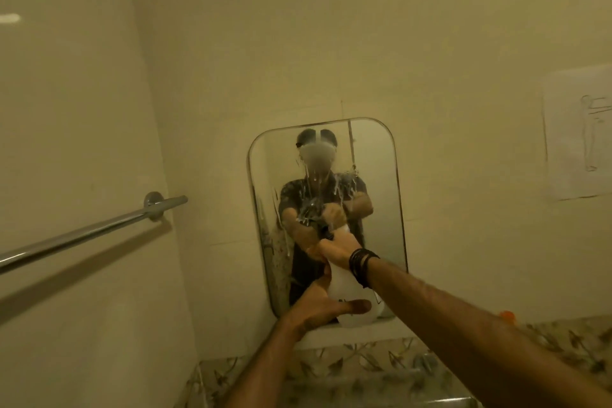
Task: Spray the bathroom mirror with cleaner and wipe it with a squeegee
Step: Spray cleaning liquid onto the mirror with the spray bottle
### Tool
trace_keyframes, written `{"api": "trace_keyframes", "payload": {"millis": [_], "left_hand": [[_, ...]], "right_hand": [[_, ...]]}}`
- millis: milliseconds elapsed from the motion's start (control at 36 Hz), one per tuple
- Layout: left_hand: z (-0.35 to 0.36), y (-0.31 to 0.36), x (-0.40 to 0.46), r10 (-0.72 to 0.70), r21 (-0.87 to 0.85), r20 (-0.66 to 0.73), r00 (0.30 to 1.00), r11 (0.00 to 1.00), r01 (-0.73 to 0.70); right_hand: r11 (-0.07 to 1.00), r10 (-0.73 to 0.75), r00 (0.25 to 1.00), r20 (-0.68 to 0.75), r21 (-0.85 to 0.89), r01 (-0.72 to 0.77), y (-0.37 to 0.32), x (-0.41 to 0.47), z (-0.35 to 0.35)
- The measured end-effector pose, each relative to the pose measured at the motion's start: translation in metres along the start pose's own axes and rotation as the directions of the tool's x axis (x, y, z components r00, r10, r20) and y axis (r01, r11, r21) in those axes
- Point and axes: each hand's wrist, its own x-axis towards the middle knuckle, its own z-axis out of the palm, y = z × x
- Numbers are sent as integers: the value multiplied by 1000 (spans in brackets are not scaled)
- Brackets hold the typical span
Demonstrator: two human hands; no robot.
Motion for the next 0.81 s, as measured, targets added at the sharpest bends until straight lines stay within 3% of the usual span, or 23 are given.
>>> {"api": "trace_keyframes", "payload": {"millis": [167,556,806], "left_hand": [[10,-26,-23,-115,11,55,992,993,114],[64,-69,-45,-236,72,170,957,971,226],[94,-72,-39,-260,53,247,933,965,255]], "right_hand": [[995,96,989,112,-16,-95,29,-9,28],[960,279,952,130,-11,-280,111,-40,44],[889,427,899,-99,229,-397,153,-53,21]]}}
